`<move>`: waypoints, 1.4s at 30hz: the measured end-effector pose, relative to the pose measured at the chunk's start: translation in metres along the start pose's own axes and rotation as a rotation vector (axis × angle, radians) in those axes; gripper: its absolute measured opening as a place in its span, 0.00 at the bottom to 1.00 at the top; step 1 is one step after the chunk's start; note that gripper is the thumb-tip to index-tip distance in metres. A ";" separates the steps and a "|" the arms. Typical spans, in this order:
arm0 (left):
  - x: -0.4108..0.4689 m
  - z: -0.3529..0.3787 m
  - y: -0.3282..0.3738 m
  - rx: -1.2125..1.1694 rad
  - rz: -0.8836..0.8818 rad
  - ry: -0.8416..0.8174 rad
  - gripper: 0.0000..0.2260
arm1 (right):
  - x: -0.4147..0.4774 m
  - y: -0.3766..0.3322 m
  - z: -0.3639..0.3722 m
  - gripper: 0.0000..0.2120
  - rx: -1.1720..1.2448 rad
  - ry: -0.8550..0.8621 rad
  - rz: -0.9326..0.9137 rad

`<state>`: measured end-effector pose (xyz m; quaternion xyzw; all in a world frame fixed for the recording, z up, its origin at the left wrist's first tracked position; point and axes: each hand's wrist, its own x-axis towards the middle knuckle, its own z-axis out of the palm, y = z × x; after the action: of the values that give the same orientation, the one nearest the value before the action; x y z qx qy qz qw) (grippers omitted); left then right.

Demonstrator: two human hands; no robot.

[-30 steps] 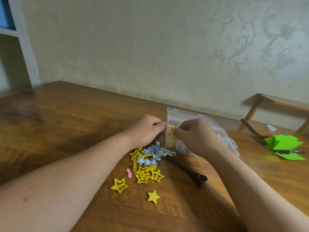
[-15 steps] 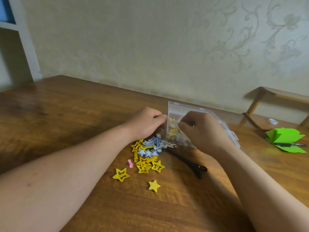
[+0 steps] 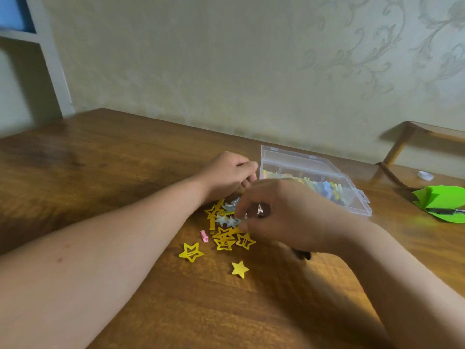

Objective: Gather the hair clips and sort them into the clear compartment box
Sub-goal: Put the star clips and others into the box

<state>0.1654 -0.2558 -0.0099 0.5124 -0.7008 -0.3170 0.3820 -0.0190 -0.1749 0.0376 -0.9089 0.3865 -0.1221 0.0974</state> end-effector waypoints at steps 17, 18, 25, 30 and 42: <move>0.003 0.002 0.003 0.005 0.012 0.021 0.19 | -0.016 0.027 -0.050 0.04 0.380 0.173 0.142; 0.002 0.002 0.003 -0.008 0.013 0.024 0.18 | -0.020 0.036 -0.059 0.05 0.399 0.244 0.189; -0.001 0.000 -0.001 0.024 0.024 0.013 0.18 | -0.041 0.089 -0.076 0.05 0.116 0.391 0.542; -0.001 0.000 -0.001 0.017 0.018 0.012 0.18 | -0.037 0.086 -0.069 0.05 -0.021 0.225 0.532; -0.002 0.000 -0.001 0.009 0.010 0.005 0.17 | -0.031 0.090 -0.054 0.11 -0.063 0.040 0.552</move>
<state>0.1658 -0.2541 -0.0112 0.5115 -0.7035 -0.3107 0.3832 -0.1170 -0.2183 0.0602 -0.7692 0.6250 -0.0967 0.0911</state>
